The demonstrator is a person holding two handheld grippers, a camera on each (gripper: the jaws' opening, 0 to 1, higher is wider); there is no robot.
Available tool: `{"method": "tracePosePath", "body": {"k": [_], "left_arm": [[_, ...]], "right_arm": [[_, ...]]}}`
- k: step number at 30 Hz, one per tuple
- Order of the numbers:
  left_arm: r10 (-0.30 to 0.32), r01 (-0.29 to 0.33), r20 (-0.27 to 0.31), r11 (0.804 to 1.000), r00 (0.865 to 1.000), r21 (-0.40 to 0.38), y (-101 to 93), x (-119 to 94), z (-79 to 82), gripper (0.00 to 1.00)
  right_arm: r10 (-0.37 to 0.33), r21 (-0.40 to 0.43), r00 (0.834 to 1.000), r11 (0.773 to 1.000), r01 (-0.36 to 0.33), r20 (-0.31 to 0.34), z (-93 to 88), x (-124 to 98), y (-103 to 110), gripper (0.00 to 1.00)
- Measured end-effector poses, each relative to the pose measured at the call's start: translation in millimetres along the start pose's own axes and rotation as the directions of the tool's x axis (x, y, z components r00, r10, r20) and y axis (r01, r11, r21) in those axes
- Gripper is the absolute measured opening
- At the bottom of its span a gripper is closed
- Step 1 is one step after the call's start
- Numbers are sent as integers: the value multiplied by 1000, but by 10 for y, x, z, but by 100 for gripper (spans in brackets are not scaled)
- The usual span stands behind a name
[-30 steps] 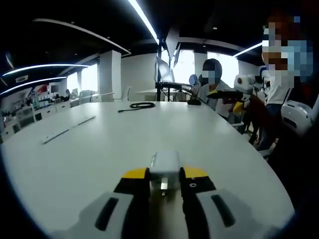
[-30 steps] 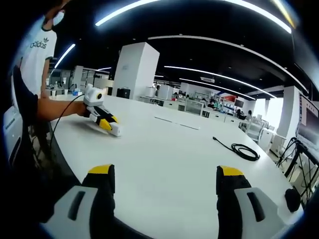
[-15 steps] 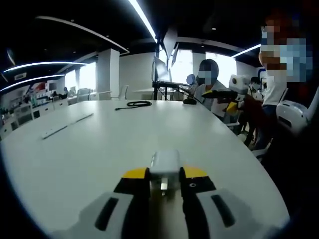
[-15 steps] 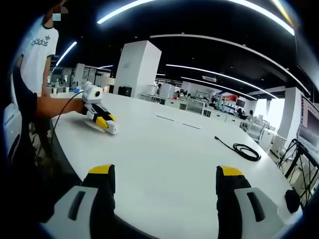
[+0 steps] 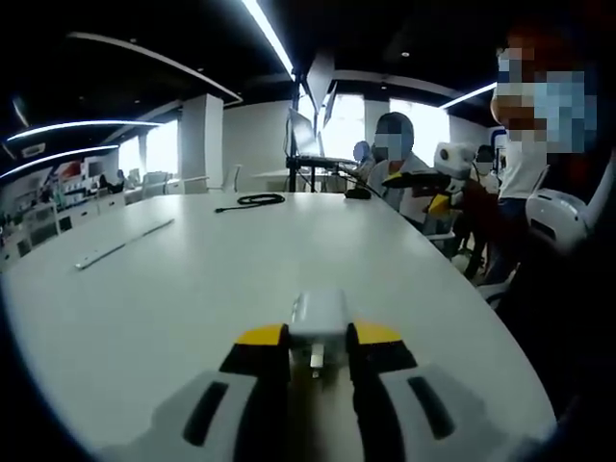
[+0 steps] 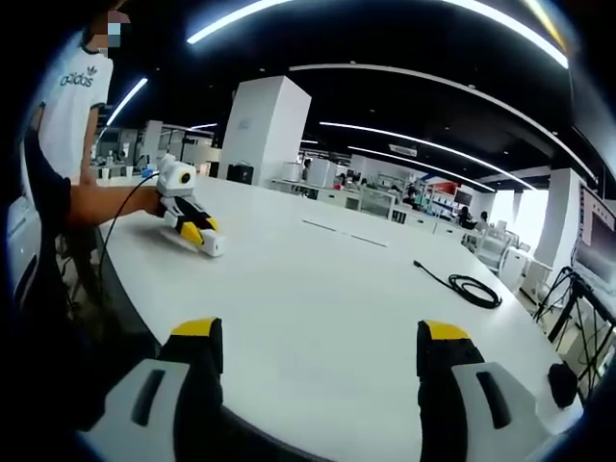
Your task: Plug the desk Type‑C cable into the charger adapter.
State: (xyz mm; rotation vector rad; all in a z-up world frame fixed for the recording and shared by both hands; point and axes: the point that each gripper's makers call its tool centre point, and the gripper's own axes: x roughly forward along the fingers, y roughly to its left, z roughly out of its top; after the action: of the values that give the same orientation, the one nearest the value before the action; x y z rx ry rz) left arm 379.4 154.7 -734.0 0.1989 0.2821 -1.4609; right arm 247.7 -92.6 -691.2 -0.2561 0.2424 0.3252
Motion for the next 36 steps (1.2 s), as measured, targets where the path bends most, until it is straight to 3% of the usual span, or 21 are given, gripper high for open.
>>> {"method": "tracePosePath", "body": {"k": [21,25,31,36], "left_arm": [[-19,19,-2,999,1000,28,-21,-39,-70,24],[-16,16,47,1000,999,-7,-10,-54,9,34],[7,-7,28,1000,1000,16,-15,-55,15,33],[56,-60,56,996,997,70,-56,-91,161,32]], "right_arm": [[-3,-2,1000,1000,3,-3,-31,9,20,83],[1,-1,1000,1000,-1,-2,-28,43,23,83],[3,-1,1000,1000,-3,-6,-34,66,3,83],[9,-6,1000,1000,-9,-21,-62,115,-57,82]]}}
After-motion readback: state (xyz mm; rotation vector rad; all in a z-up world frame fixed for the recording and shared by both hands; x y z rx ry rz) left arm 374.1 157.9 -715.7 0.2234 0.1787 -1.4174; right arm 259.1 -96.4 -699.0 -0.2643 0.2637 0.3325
